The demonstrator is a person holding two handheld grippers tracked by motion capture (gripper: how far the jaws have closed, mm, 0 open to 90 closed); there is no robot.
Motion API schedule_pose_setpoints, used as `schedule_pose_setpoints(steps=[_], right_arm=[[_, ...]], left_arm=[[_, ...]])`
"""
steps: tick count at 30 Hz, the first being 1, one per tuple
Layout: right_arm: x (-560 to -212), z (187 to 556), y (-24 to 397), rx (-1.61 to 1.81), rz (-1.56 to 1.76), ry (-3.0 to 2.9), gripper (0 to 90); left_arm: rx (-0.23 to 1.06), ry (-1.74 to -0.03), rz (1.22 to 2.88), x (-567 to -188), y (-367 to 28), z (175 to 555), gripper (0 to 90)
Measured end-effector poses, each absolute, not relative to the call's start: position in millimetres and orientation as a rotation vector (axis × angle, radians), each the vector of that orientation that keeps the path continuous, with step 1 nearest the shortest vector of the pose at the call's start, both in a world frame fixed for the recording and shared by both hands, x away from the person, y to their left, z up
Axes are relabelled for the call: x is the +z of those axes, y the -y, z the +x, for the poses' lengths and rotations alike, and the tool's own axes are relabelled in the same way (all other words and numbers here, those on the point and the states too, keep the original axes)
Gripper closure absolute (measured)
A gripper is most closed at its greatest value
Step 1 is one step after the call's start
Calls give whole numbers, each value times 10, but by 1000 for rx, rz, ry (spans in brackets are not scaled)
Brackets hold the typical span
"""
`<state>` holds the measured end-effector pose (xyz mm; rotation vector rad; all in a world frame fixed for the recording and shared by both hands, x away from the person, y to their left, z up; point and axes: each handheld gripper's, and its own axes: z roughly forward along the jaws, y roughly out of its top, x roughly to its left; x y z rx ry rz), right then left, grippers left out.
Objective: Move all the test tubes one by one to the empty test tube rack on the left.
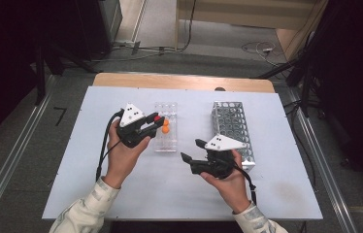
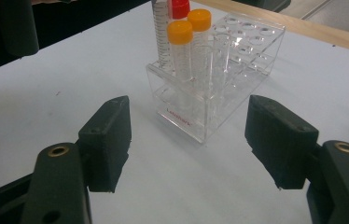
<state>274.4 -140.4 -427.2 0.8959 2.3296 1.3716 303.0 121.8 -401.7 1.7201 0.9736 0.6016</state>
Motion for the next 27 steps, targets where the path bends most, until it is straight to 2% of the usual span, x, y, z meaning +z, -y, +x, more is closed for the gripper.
schedule_pose_setpoints(steps=[27], right_arm=[[-4266, 2736, 1408, 1376, 894, -2328, 303]], left_arm=[[606, -980, 1727, -4051, -1202, 3012, 694]])
